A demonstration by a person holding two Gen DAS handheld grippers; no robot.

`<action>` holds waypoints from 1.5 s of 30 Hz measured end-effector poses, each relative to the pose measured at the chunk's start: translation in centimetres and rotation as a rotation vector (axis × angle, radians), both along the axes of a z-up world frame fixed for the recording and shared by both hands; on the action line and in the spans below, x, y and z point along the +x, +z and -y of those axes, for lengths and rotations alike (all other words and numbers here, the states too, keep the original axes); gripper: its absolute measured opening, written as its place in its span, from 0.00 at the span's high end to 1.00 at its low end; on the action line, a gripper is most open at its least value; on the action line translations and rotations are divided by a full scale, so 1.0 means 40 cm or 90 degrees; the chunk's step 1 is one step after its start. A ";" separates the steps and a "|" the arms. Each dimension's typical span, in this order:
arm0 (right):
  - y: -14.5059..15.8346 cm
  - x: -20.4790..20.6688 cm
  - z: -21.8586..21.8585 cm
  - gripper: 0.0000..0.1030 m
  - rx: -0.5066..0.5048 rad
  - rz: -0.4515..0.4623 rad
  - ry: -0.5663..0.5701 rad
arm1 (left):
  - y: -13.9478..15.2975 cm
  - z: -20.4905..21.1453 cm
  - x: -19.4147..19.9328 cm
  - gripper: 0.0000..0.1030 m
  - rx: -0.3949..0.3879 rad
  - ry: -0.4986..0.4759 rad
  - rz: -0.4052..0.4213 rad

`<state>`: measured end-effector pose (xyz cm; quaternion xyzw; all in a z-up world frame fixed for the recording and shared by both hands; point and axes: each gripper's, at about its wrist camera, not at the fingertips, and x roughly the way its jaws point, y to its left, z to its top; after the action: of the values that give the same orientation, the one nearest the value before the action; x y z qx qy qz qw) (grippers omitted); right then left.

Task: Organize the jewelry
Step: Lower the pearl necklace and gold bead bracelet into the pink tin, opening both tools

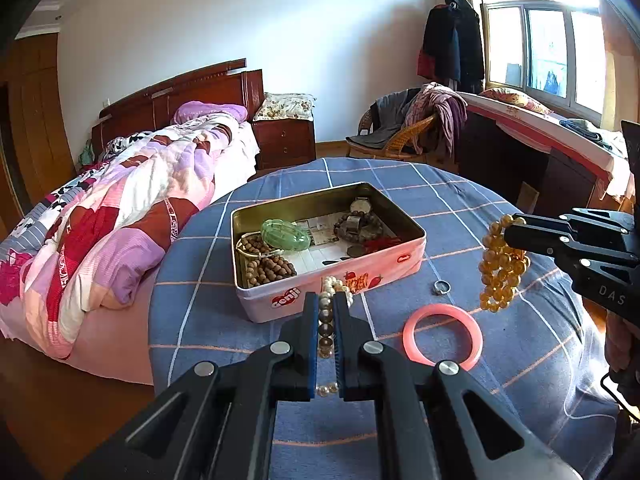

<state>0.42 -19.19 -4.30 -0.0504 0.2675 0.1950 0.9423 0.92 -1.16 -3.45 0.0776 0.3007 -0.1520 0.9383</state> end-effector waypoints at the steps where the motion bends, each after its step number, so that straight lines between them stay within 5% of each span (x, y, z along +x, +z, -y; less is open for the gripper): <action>1: 0.001 0.000 -0.002 0.87 0.000 0.001 0.001 | 0.001 0.000 0.000 0.95 0.001 0.000 0.001; 23: 0.050 0.053 -0.033 0.87 -0.007 0.034 0.014 | 0.060 0.000 0.047 0.95 0.024 -0.005 0.034; 45: 0.124 0.174 -0.100 0.87 -0.040 0.065 0.034 | 0.141 -0.012 0.206 0.95 0.066 0.009 0.053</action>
<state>7.36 -15.19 0.68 -0.0967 0.2237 0.2090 0.9471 9.16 -0.67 2.21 0.1303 0.2696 -0.1261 0.9458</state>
